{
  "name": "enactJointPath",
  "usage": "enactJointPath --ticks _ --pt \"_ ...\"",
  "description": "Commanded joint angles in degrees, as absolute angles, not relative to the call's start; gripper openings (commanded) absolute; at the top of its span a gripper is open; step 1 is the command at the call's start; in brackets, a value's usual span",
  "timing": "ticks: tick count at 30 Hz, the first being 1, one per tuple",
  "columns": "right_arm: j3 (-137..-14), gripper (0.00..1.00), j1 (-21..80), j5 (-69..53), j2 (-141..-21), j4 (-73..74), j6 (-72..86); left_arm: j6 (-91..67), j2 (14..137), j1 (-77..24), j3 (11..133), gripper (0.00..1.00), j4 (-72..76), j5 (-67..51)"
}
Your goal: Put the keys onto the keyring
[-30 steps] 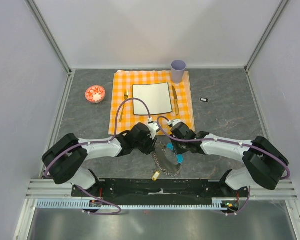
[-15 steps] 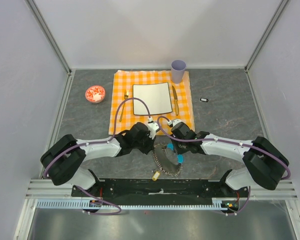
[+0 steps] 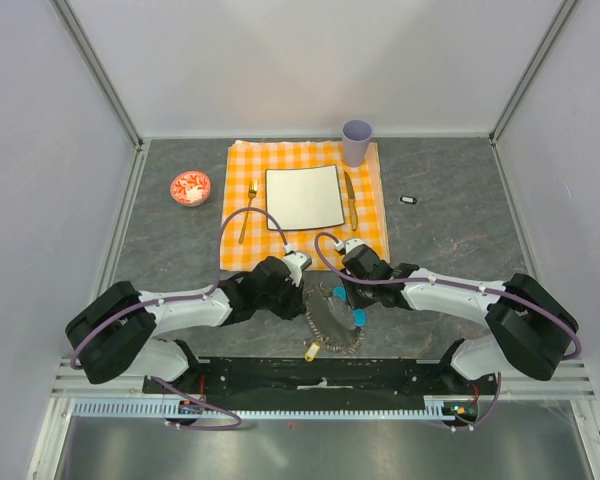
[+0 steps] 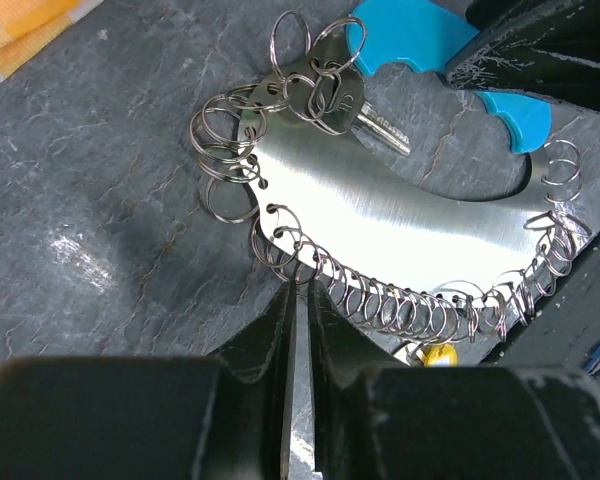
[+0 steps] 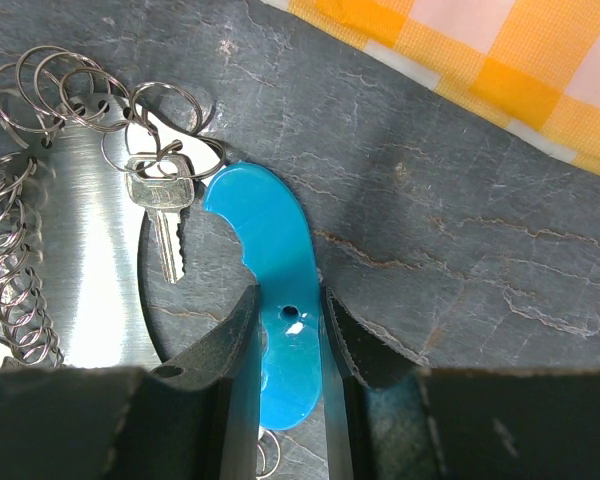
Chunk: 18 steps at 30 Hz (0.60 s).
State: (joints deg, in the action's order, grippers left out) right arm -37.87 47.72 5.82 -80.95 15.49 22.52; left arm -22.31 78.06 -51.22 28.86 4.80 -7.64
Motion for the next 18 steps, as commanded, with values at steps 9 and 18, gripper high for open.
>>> enactJointPath --ticks 9,18 --pt "-36.21 0.22 47.64 5.71 -79.28 14.59 22.85 -21.63 72.78 -51.77 29.71 0.41 2.64 2.80" --pt "-36.30 0.22 47.55 5.27 -79.19 14.41 22.50 -16.44 74.35 -52.91 32.87 0.46 2.29 1.40"
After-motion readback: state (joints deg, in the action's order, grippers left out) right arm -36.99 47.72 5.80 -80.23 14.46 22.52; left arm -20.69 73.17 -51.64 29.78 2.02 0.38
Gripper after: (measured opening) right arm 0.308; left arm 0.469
